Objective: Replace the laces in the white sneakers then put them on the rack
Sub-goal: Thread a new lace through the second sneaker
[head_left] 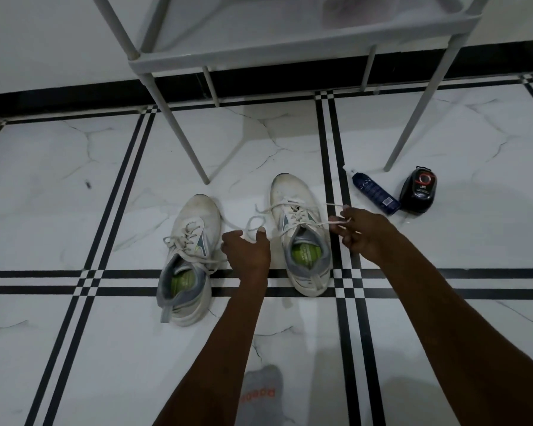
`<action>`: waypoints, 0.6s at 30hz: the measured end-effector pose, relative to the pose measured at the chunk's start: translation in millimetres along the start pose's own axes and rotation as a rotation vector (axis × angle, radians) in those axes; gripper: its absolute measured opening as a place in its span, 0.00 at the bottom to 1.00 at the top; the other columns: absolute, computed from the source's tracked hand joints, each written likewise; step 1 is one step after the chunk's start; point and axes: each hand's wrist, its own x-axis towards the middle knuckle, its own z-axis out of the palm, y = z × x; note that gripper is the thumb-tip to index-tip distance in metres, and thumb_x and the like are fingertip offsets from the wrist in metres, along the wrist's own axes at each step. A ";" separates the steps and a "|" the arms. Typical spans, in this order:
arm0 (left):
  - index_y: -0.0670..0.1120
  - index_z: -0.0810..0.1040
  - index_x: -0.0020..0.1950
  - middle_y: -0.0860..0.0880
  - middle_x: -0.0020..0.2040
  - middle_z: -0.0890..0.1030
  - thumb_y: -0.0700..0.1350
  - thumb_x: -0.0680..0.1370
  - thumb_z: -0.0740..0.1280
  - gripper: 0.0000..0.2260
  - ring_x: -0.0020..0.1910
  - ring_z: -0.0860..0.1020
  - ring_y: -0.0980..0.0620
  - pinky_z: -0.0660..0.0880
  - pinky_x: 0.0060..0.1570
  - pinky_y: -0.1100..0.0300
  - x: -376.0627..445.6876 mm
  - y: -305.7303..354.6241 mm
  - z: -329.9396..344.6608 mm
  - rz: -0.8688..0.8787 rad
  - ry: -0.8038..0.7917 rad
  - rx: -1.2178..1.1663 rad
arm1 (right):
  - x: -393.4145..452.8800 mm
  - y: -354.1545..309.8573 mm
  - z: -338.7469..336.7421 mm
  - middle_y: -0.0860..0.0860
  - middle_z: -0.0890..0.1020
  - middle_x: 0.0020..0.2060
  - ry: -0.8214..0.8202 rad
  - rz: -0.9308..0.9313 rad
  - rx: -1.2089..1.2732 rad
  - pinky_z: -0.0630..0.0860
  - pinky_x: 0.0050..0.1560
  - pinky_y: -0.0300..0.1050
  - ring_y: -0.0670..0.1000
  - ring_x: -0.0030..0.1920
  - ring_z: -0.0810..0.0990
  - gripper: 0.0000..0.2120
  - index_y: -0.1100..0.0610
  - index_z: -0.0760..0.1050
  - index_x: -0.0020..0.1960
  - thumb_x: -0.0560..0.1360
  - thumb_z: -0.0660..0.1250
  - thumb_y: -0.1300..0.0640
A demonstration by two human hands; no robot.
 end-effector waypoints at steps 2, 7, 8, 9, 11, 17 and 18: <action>0.42 0.76 0.56 0.42 0.55 0.77 0.46 0.76 0.74 0.14 0.54 0.77 0.42 0.74 0.57 0.48 -4.3 2.6 0.1 0.281 0.051 0.064 | 1.0 -7.1 -3.9 0.54 0.85 0.49 0.012 -0.065 0.205 0.71 0.33 0.37 0.50 0.43 0.83 0.03 0.57 0.76 0.52 0.80 0.65 0.59; 0.46 0.82 0.47 0.52 0.46 0.81 0.43 0.78 0.71 0.01 0.51 0.78 0.53 0.75 0.57 0.48 -4.3 0.8 4.9 0.556 -0.134 0.090 | 9.2 -6.2 -12.5 0.58 0.80 0.50 0.113 -0.123 -0.106 0.75 0.42 0.42 0.51 0.44 0.80 0.11 0.61 0.76 0.56 0.80 0.67 0.54; 0.47 0.83 0.47 0.54 0.46 0.81 0.43 0.78 0.71 0.01 0.49 0.77 0.58 0.76 0.56 0.50 -7.2 2.1 4.7 0.561 -0.188 0.077 | 12.8 -1.1 -13.7 0.59 0.79 0.53 0.210 -0.150 -0.378 0.79 0.44 0.45 0.53 0.48 0.80 0.20 0.63 0.74 0.61 0.77 0.71 0.50; 0.47 0.83 0.48 0.56 0.46 0.81 0.43 0.79 0.71 0.02 0.48 0.77 0.61 0.77 0.54 0.54 -9.2 1.9 5.3 0.559 -0.237 0.067 | 16.0 2.5 -14.4 0.61 0.77 0.59 0.303 -0.238 -0.602 0.80 0.52 0.51 0.56 0.56 0.79 0.29 0.63 0.72 0.67 0.74 0.74 0.47; 0.46 0.84 0.52 0.53 0.49 0.82 0.43 0.79 0.71 0.04 0.49 0.78 0.61 0.78 0.54 0.57 -9.4 -1.3 7.8 0.568 -0.294 0.075 | 18.5 3.4 -12.3 0.61 0.74 0.64 0.267 -0.541 -0.852 0.77 0.61 0.51 0.58 0.62 0.76 0.32 0.60 0.72 0.69 0.71 0.76 0.46; 0.45 0.84 0.47 0.51 0.45 0.83 0.48 0.77 0.74 0.07 0.45 0.80 0.56 0.78 0.48 0.60 -4.2 -1.7 10.3 0.480 -0.295 0.097 | -0.2 -1.4 11.1 0.44 0.84 0.43 -0.237 -0.595 -1.040 0.73 0.43 0.33 0.45 0.45 0.82 0.08 0.54 0.85 0.47 0.73 0.76 0.51; 0.44 0.83 0.46 0.51 0.44 0.83 0.49 0.77 0.74 0.09 0.45 0.80 0.56 0.77 0.47 0.62 -3.4 -2.2 9.7 0.455 -0.303 0.099 | -0.5 0.7 11.9 0.43 0.84 0.42 -0.206 -0.600 -1.047 0.73 0.42 0.32 0.42 0.44 0.81 0.07 0.53 0.84 0.45 0.72 0.77 0.51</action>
